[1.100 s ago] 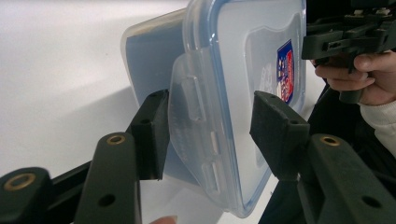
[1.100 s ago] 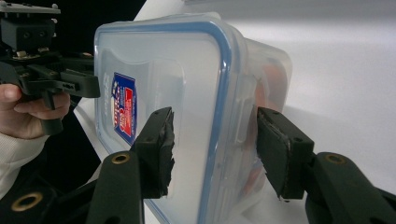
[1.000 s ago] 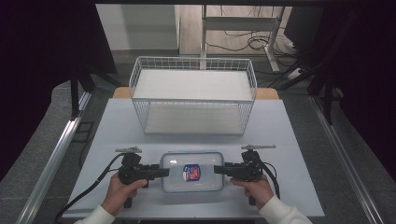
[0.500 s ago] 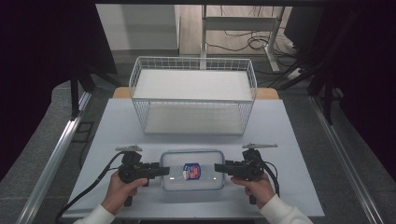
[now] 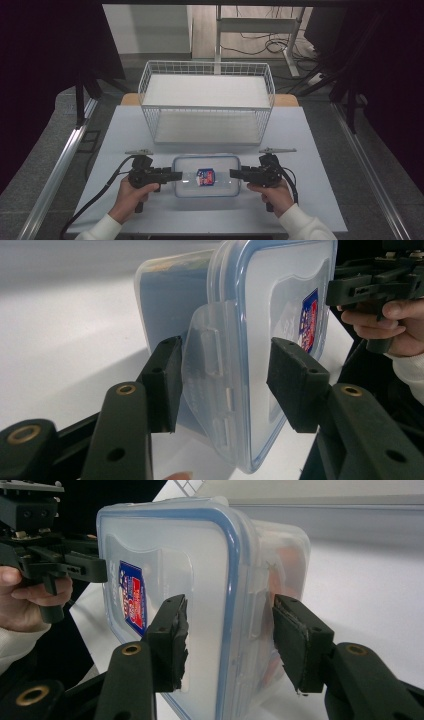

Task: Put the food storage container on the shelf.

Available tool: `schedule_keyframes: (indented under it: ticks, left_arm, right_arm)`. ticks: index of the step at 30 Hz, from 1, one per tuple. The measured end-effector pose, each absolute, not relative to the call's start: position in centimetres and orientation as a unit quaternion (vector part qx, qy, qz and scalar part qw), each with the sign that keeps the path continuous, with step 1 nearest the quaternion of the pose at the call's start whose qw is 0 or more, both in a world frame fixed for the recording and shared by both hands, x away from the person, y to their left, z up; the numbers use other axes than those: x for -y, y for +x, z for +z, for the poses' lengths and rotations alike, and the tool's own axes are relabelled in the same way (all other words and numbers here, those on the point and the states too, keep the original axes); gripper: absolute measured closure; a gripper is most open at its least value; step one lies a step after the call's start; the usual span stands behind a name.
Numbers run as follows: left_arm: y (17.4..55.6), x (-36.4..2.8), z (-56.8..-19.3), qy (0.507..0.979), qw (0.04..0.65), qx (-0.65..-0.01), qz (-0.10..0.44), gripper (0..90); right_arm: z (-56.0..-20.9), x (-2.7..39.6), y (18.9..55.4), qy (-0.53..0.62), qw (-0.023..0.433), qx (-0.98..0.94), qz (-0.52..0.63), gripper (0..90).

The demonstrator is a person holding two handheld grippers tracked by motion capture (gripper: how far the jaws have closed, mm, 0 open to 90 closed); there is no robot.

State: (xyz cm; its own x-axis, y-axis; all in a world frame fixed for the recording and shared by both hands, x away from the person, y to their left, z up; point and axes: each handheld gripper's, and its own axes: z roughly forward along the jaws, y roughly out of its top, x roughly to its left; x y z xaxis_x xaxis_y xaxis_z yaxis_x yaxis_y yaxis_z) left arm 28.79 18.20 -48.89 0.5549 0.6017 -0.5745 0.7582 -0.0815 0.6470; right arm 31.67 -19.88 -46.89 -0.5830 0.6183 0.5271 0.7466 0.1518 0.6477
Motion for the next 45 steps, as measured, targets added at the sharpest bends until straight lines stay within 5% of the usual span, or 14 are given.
schedule_keyframes:
  ticks: [23,45]
  left_arm:
    - [37.9,-19.2,-49.0,0.722,0.508,-0.460,-0.092,49.0]
    - [41.3,-19.5,-50.5,0.696,0.515,-0.490,-0.099,48.5]
  right_arm:
    - [-46.1,19.2,39.5,-0.453,0.041,0.749,-0.482,49.0]
    - [-48.3,18.6,43.4,-0.473,0.048,0.733,-0.487,47.2]
